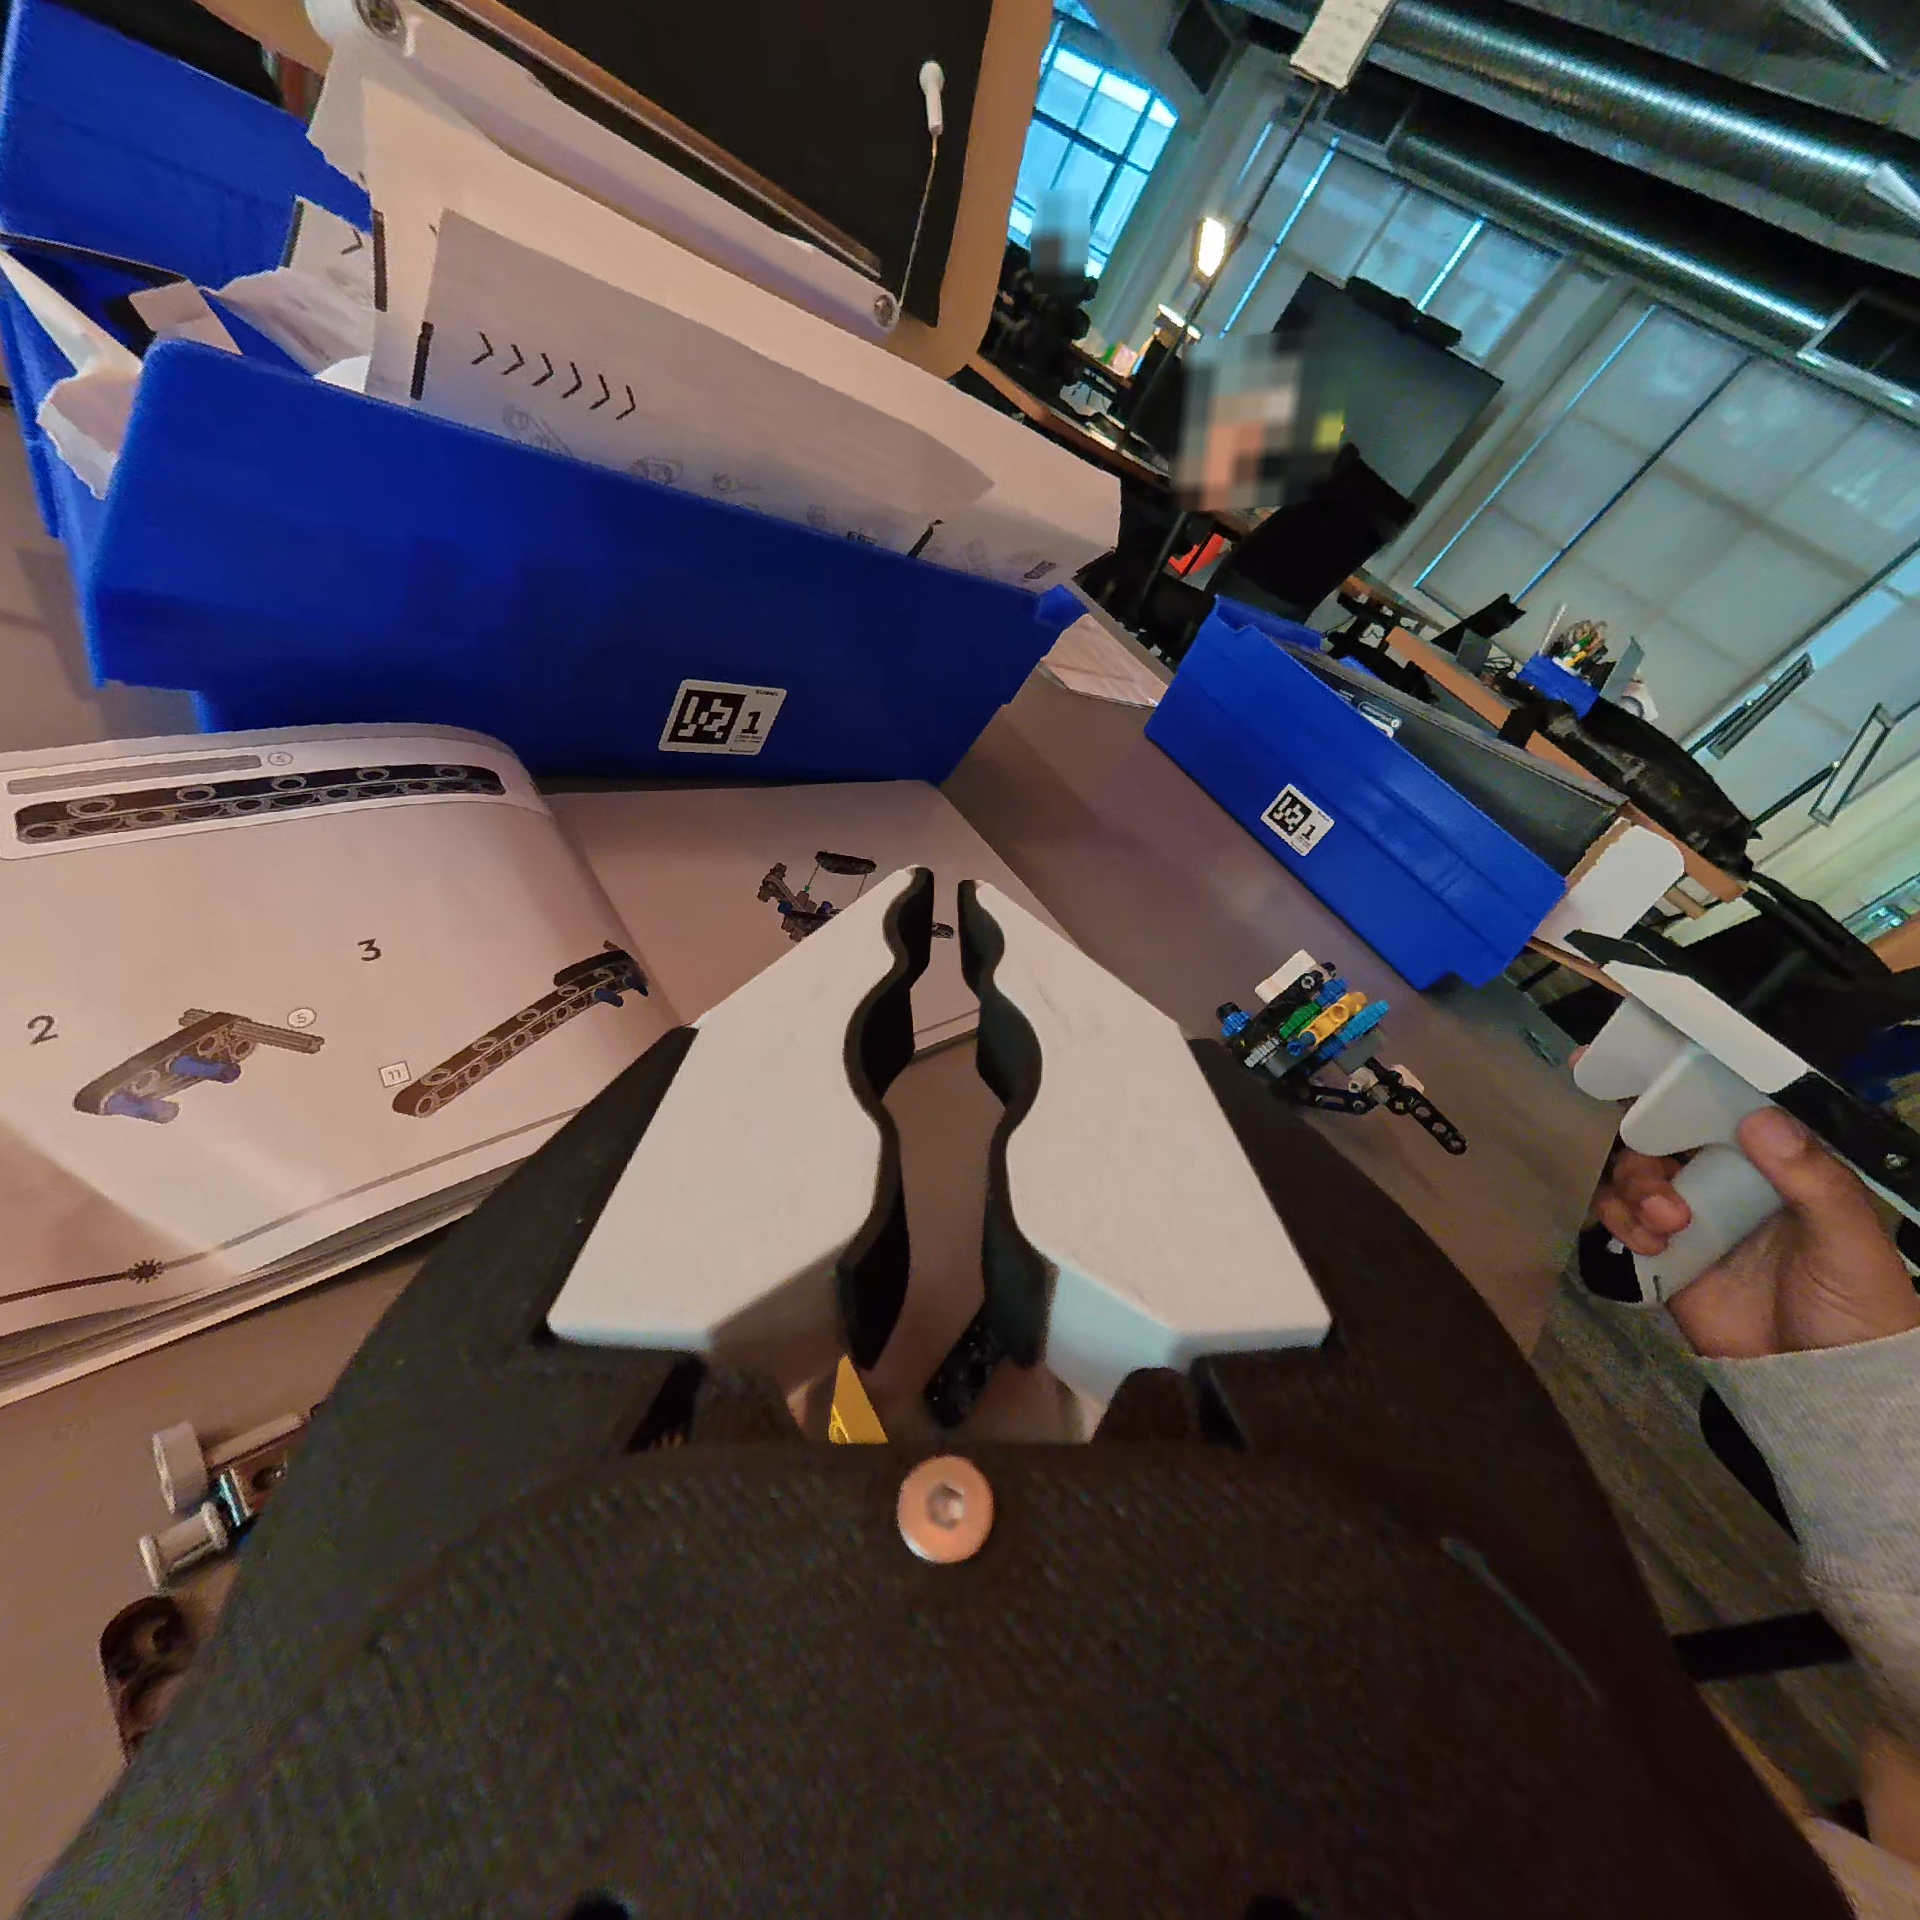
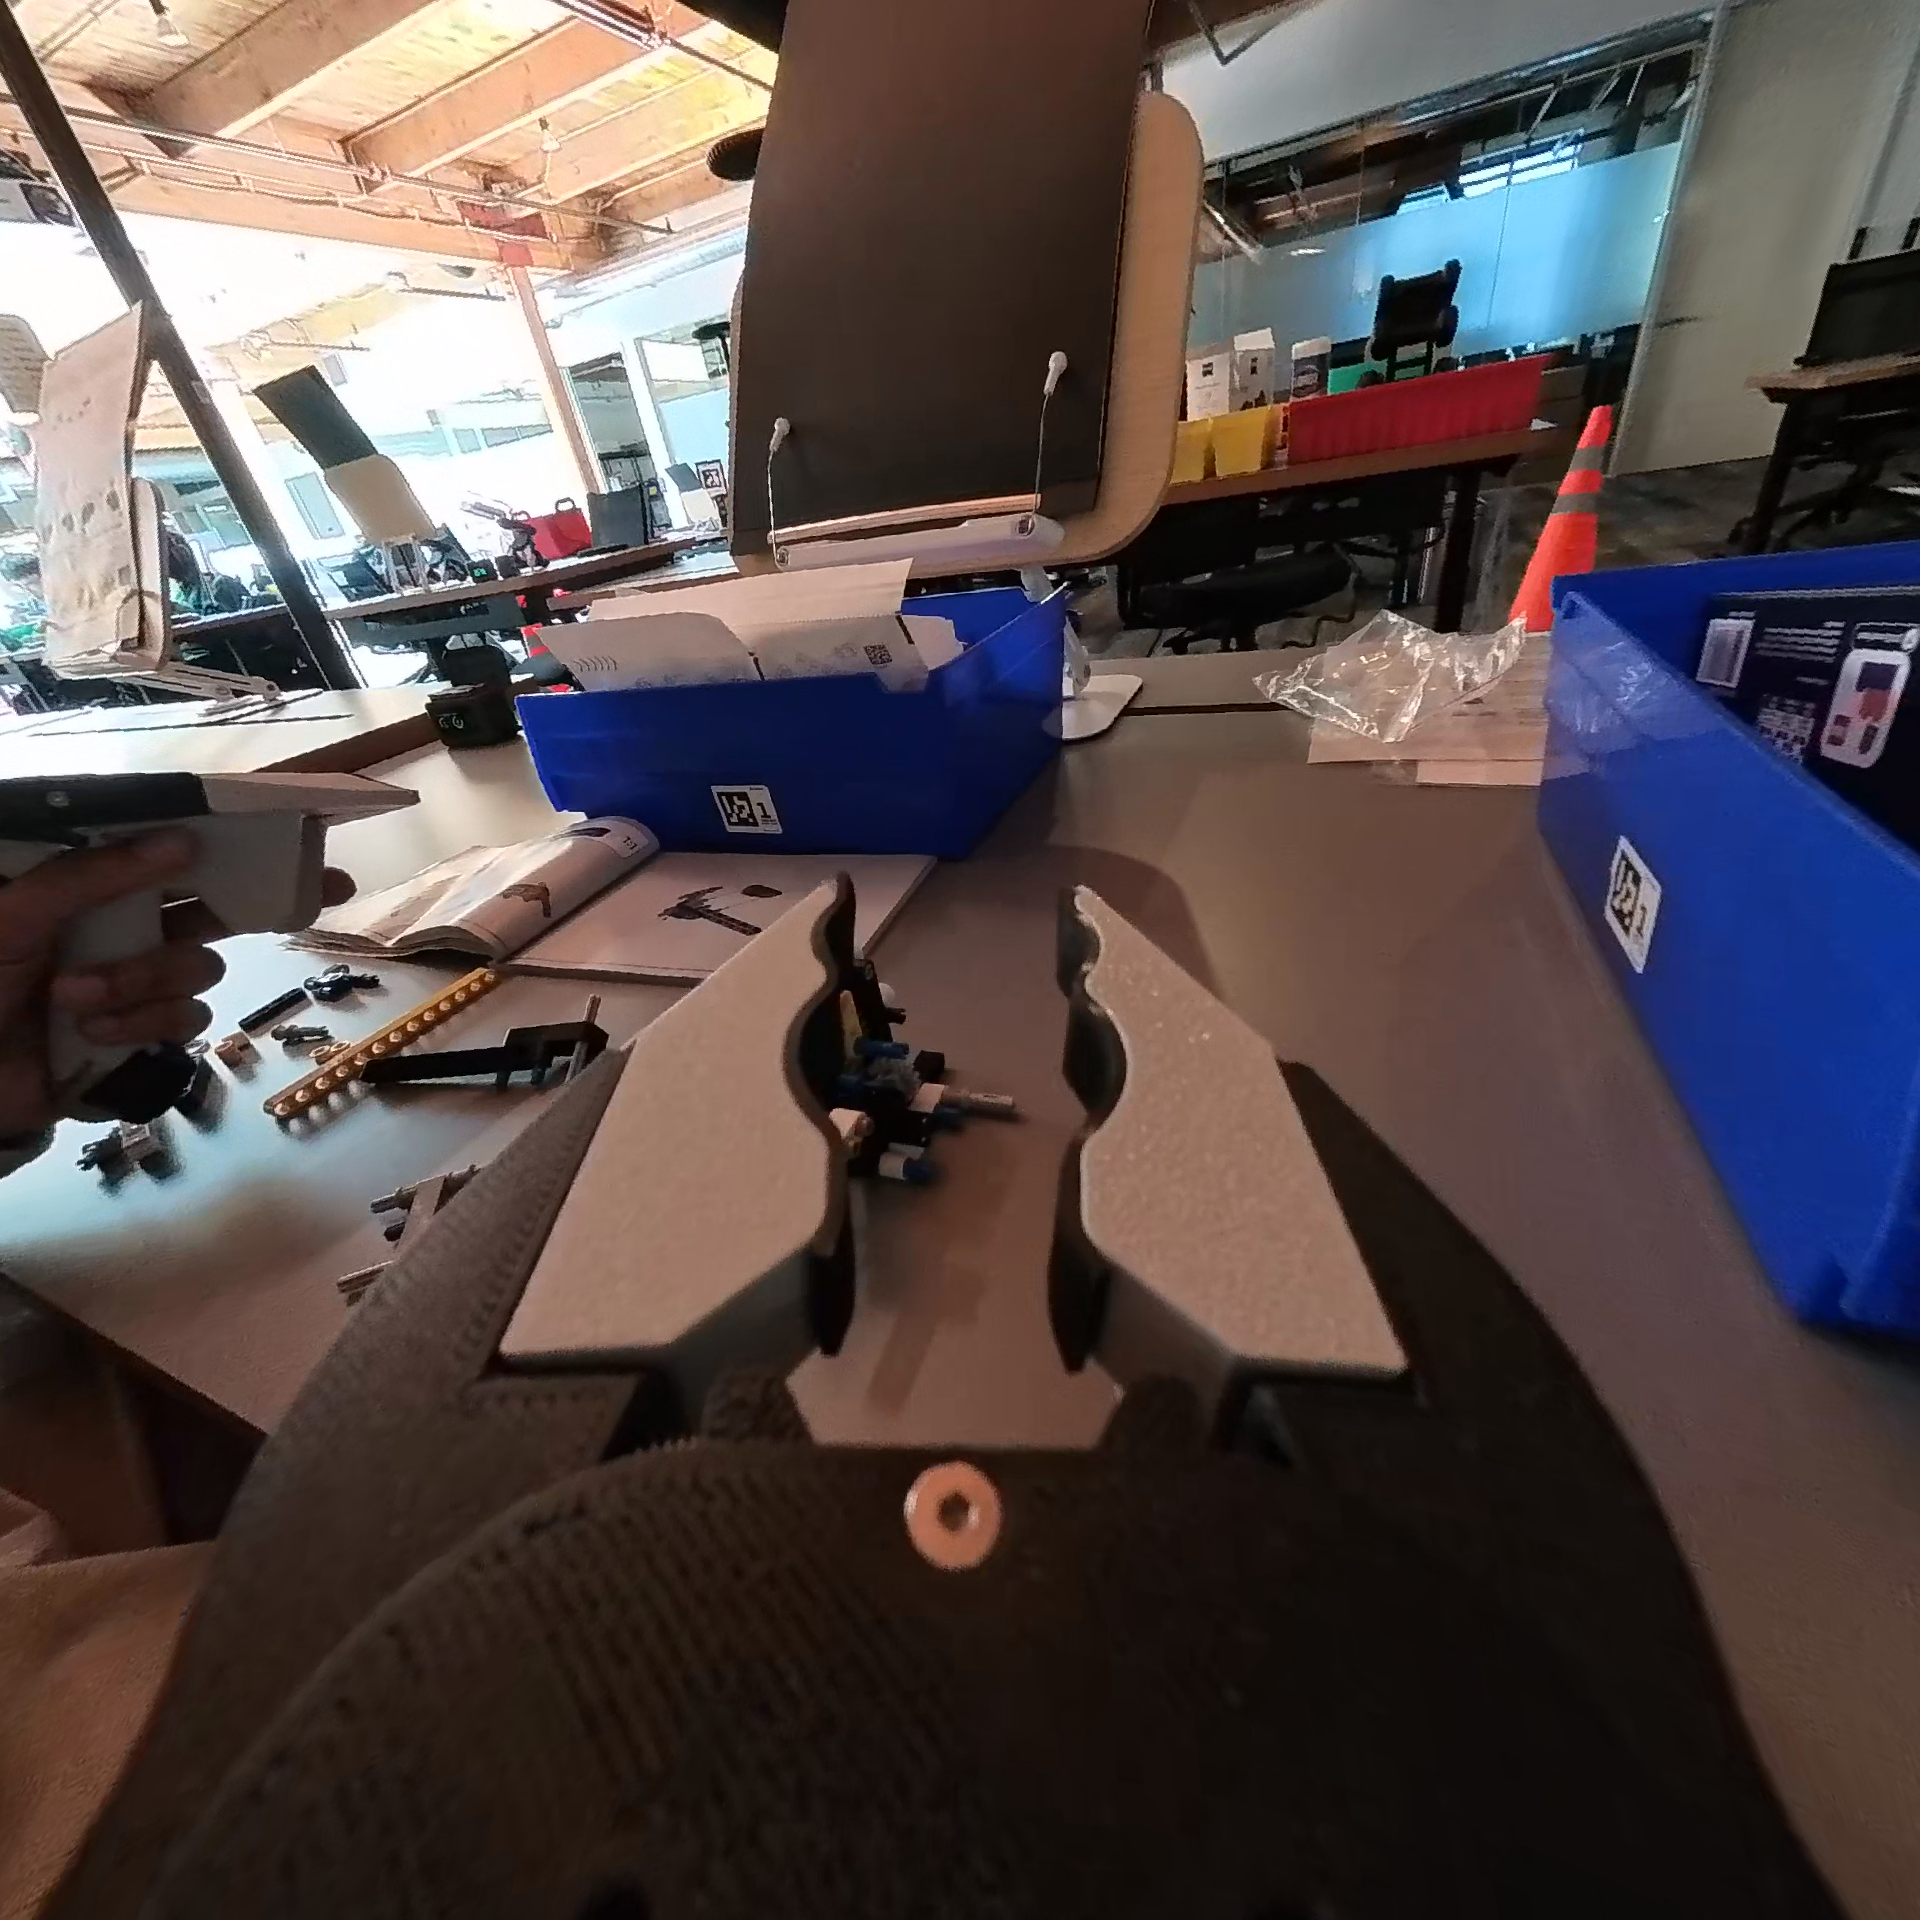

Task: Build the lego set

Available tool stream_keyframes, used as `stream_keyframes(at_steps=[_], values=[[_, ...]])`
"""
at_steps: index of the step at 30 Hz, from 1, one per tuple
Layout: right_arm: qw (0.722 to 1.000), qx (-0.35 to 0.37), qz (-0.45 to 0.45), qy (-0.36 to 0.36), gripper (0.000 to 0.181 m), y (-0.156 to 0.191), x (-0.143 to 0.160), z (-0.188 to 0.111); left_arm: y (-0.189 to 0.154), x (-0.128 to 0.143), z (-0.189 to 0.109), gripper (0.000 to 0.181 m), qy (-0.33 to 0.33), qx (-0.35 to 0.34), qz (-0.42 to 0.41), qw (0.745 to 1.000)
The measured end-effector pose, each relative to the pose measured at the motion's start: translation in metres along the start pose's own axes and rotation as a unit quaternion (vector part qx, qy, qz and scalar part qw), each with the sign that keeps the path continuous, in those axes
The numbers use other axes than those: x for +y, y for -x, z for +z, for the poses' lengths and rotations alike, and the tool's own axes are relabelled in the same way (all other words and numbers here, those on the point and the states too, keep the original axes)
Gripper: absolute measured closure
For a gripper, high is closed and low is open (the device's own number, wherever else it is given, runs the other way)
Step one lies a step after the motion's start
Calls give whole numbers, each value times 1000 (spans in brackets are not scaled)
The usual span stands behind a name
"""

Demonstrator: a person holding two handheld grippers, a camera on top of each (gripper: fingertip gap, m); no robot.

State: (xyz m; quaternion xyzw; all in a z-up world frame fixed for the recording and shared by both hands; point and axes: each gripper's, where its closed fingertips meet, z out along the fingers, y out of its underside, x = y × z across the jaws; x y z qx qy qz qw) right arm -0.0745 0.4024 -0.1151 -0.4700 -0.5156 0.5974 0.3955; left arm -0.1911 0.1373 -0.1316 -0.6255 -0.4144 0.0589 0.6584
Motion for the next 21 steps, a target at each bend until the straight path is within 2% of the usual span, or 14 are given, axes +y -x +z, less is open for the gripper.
stream_keyframes(at_steps=[1,21], values=[[1000,0,0,1,143,0,0,0,0,0,0,180,1,1,0,1000],[1000,0,-15,14,145,4,4,2,-4,3,1,175,8,10,5,1000]])
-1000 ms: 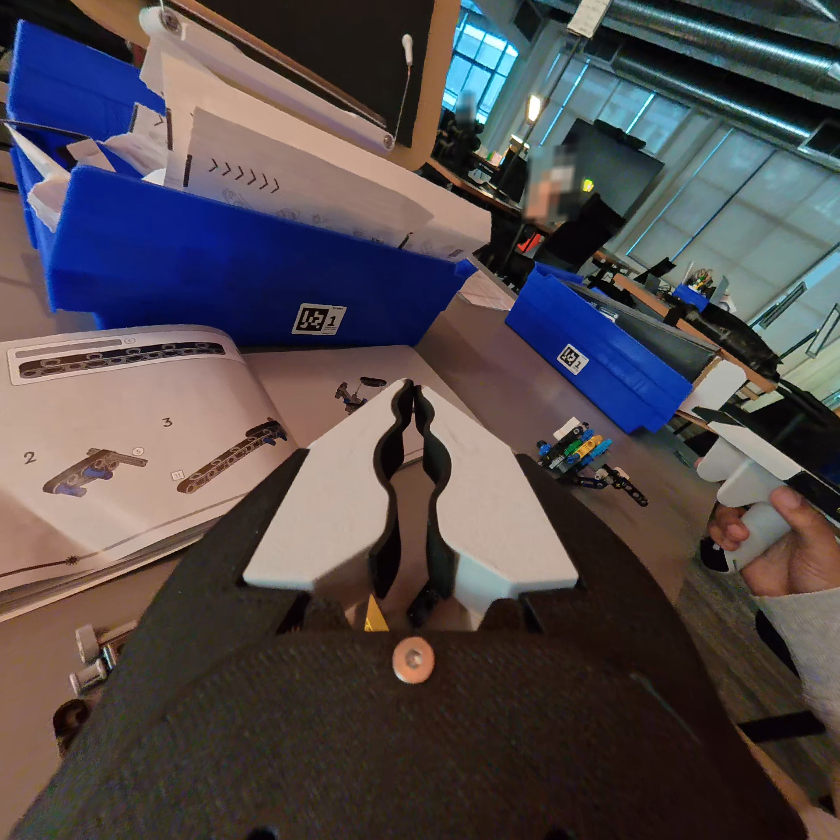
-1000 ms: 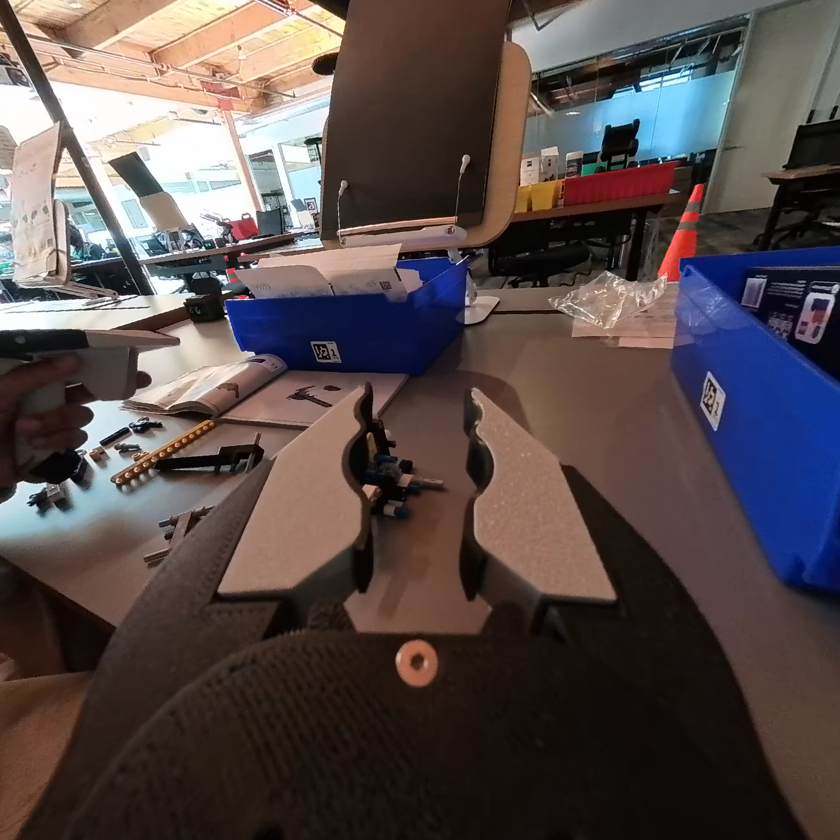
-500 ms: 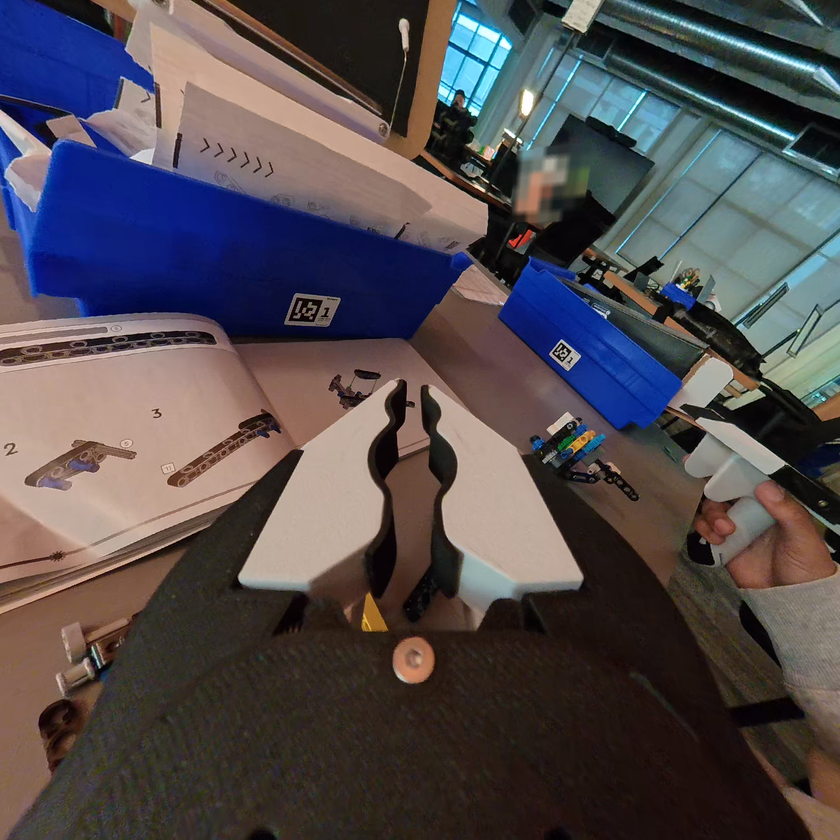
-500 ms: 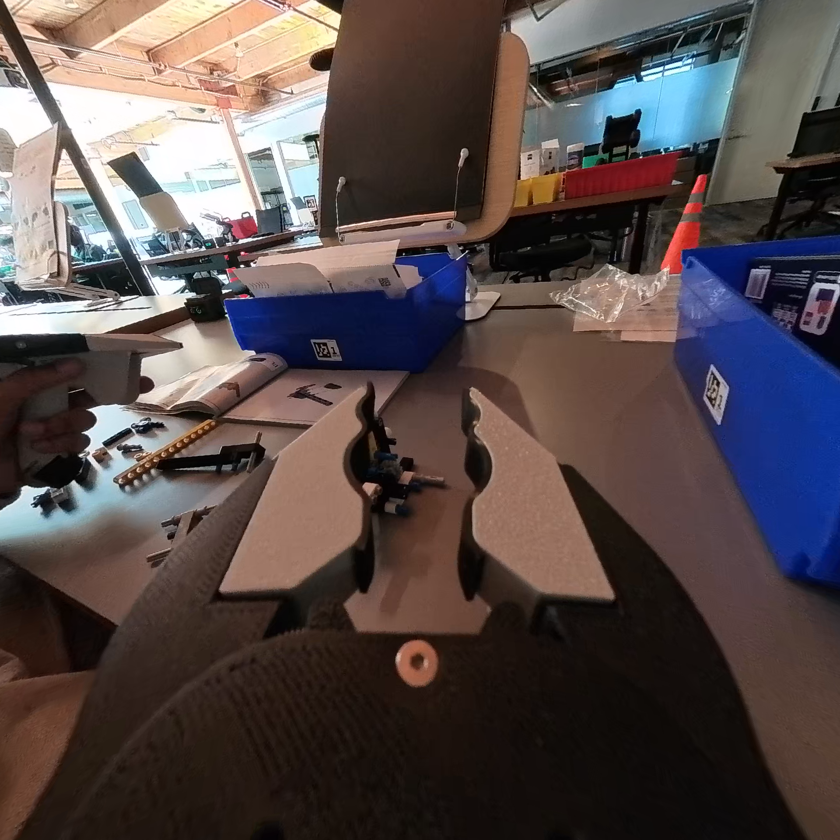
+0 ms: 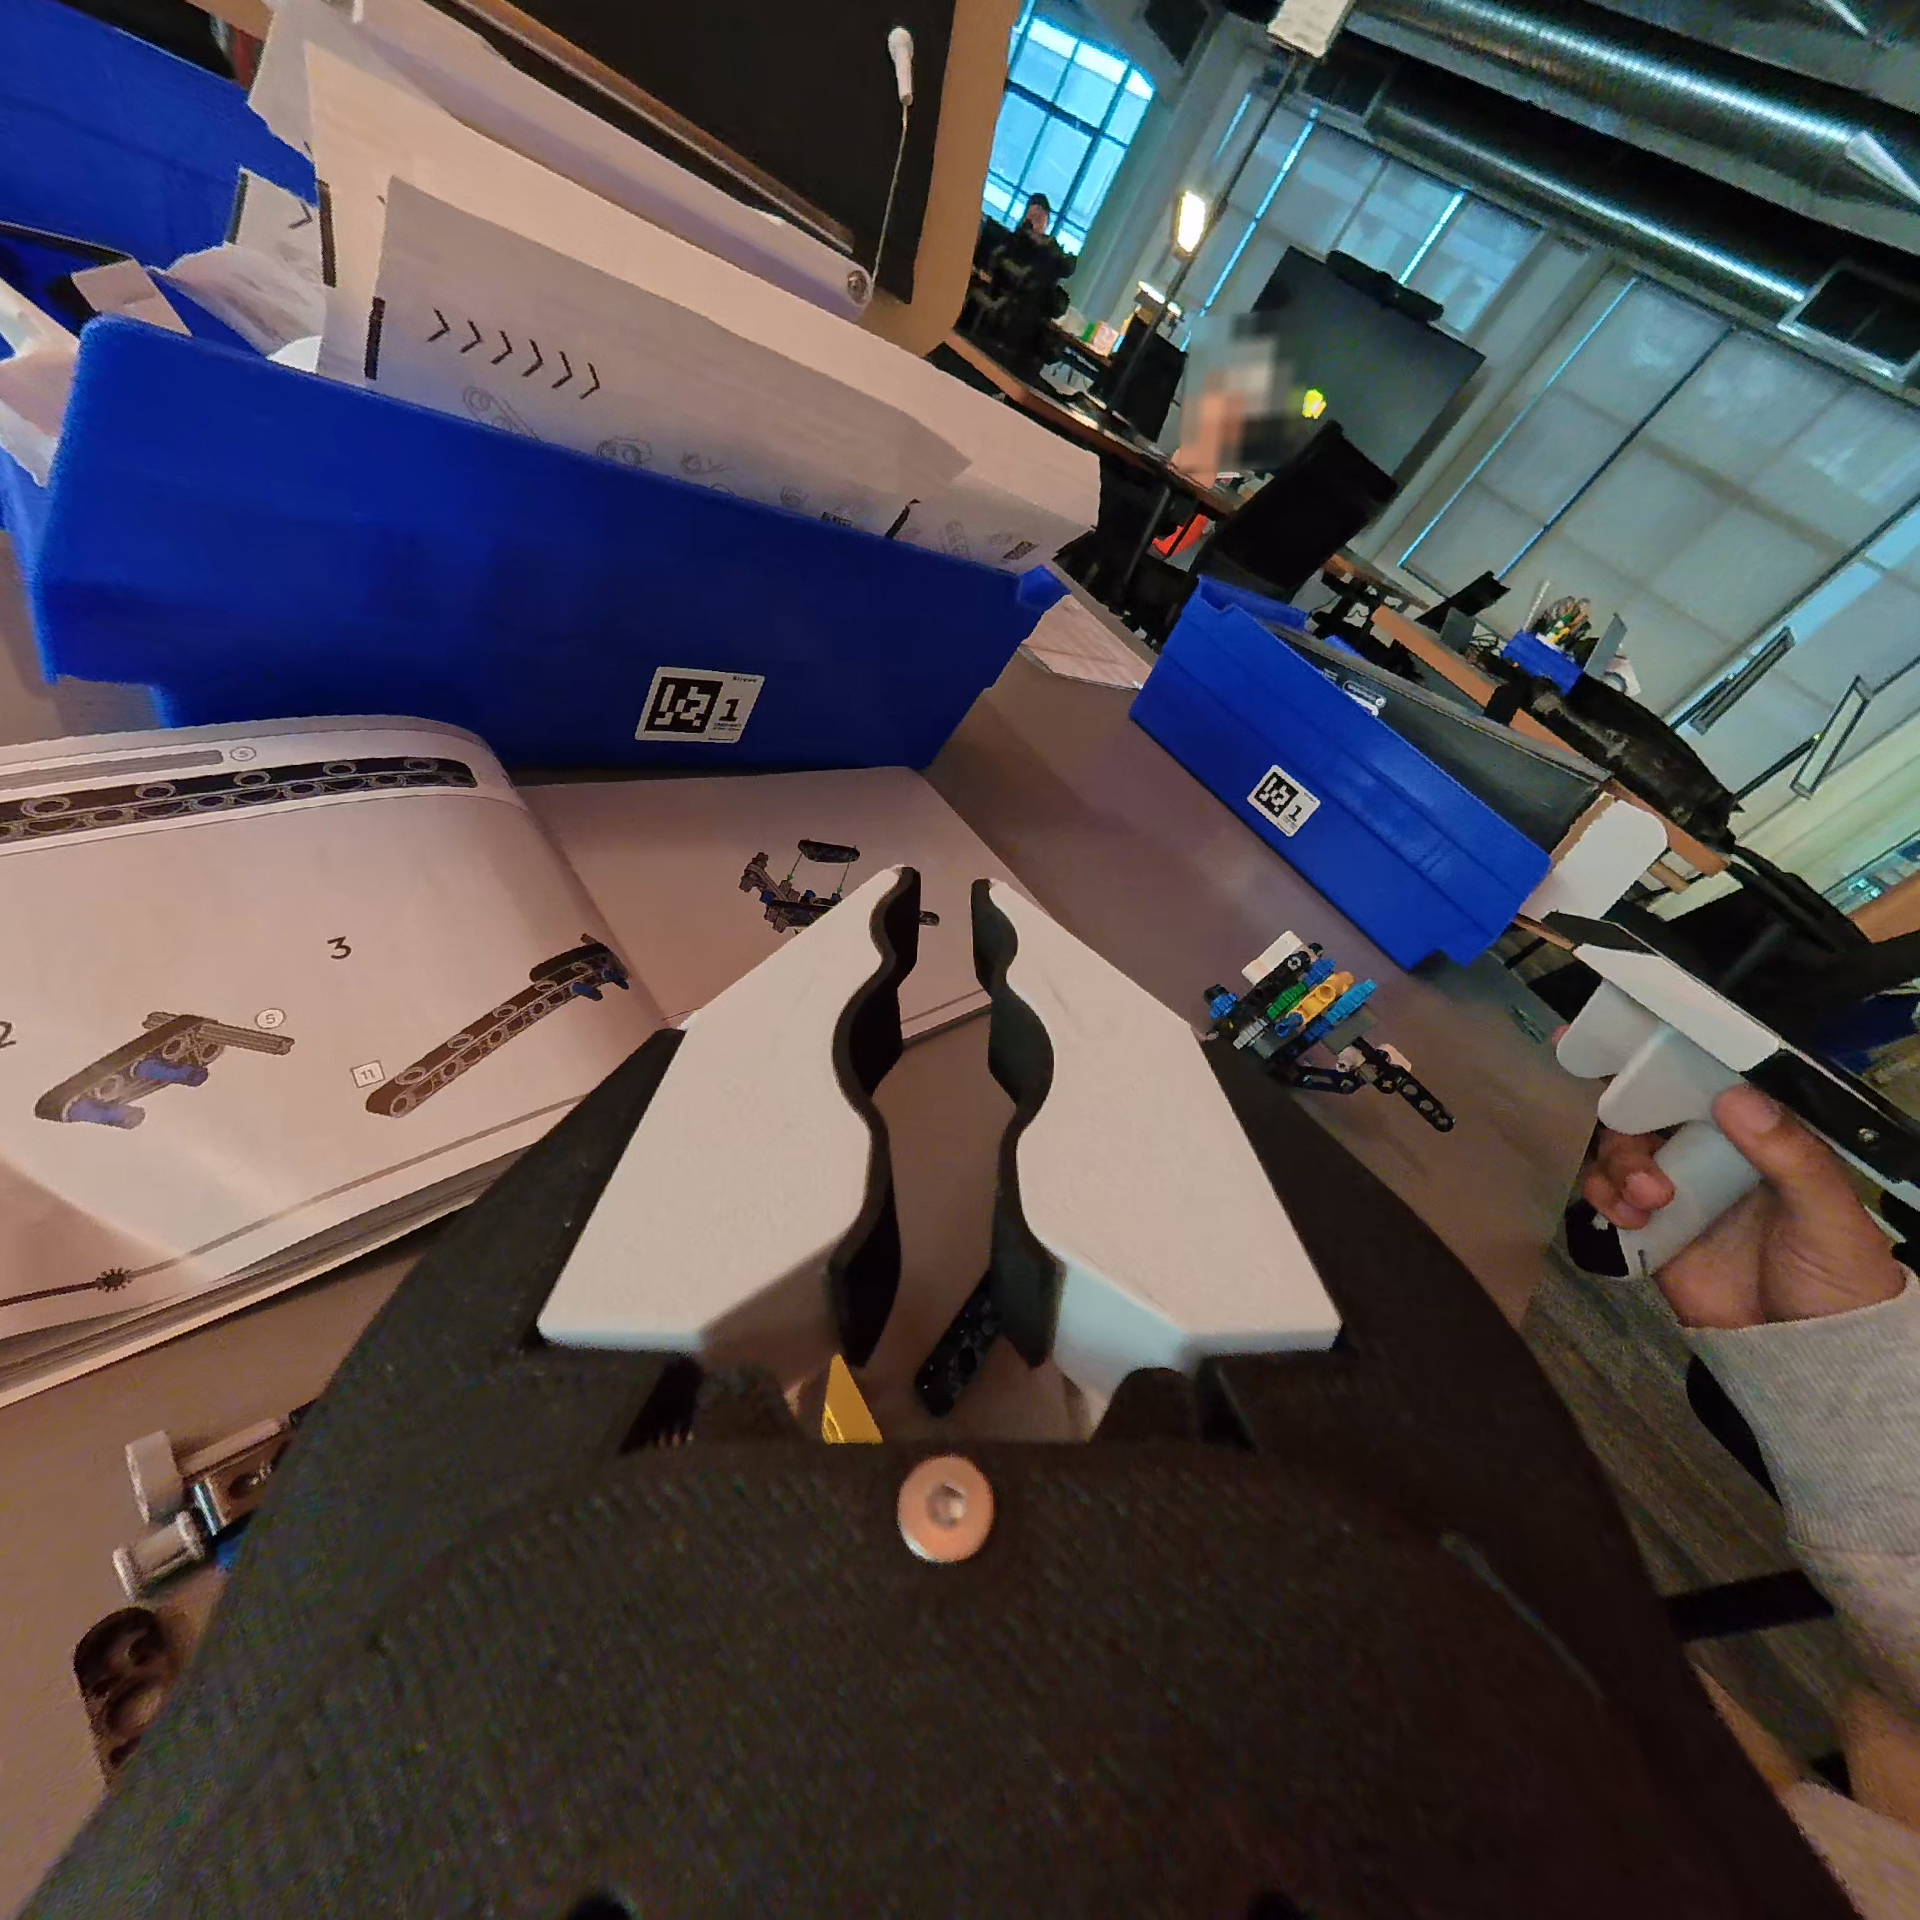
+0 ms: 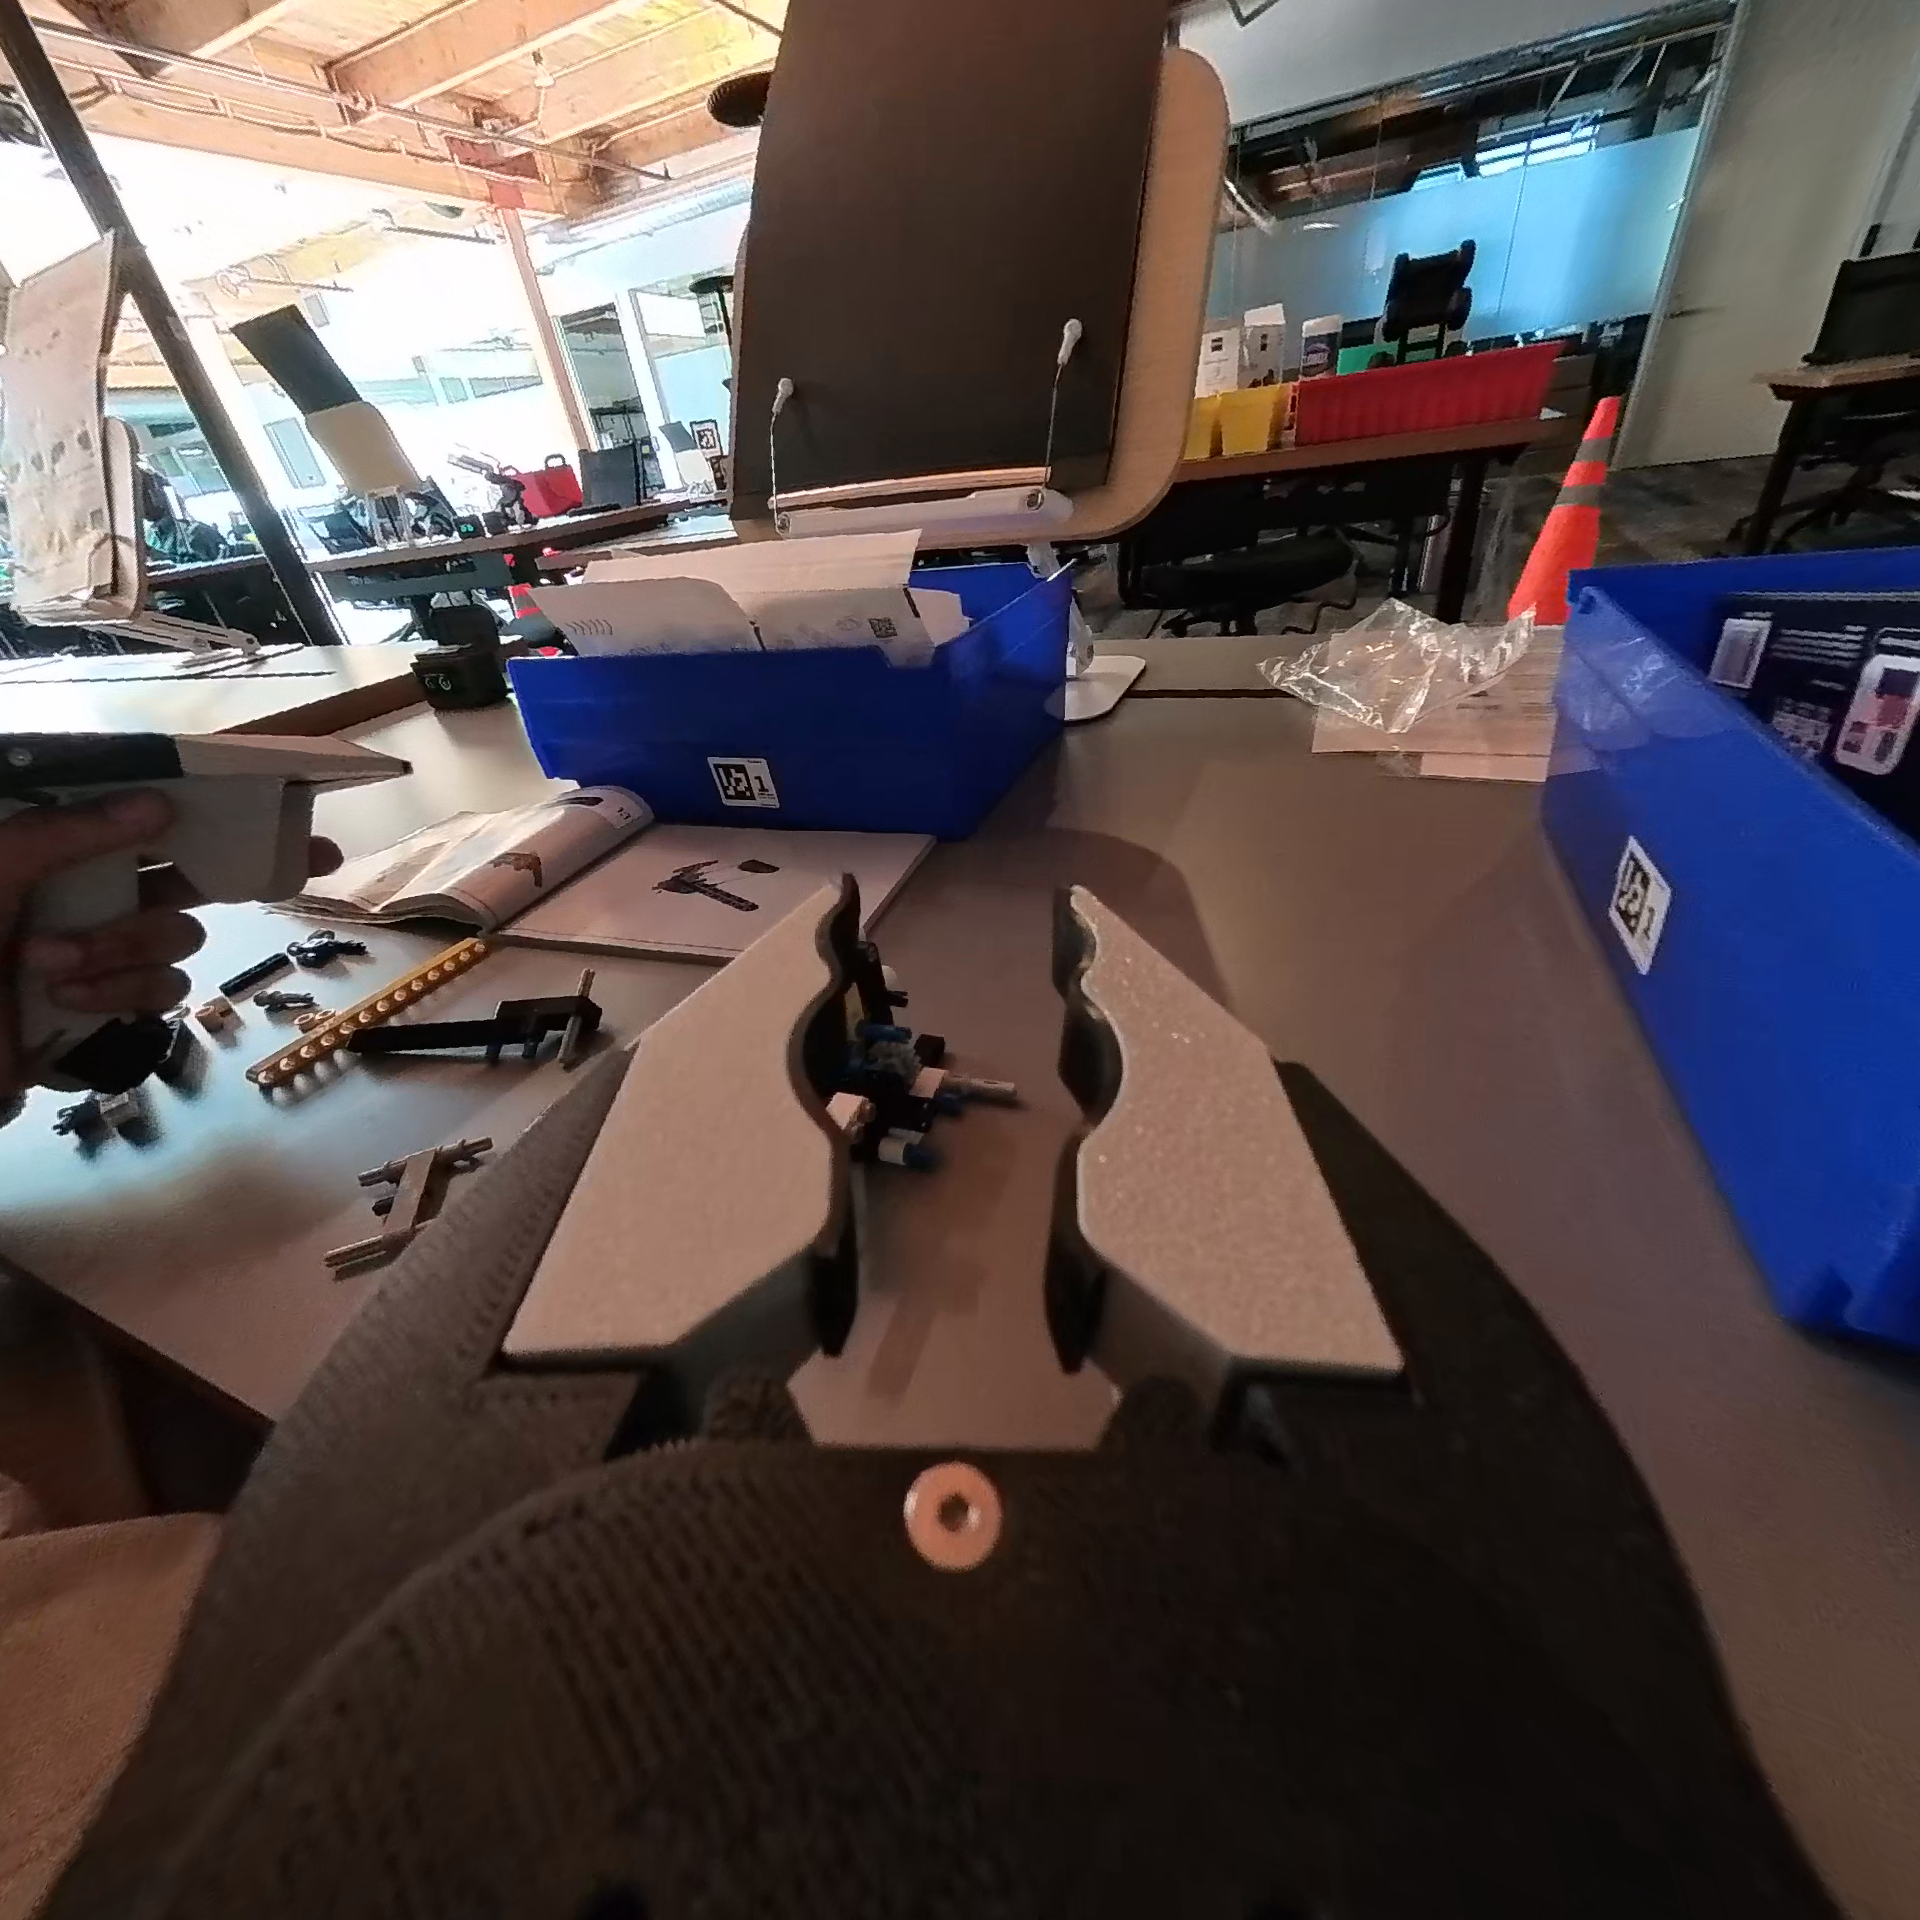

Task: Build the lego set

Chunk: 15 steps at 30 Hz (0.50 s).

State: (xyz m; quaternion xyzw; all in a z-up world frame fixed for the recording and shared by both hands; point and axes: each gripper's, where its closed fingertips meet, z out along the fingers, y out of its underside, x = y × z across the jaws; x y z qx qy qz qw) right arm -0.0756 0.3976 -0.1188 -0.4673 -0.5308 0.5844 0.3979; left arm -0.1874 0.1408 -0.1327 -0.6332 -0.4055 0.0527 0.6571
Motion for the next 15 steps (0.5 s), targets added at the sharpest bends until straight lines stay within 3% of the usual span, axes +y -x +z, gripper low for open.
stream_keyframes(at_steps=[15], values=[[1000,-1,-14,10,146,3,4,2,0,2,1,174,4,-1,2,1000]])
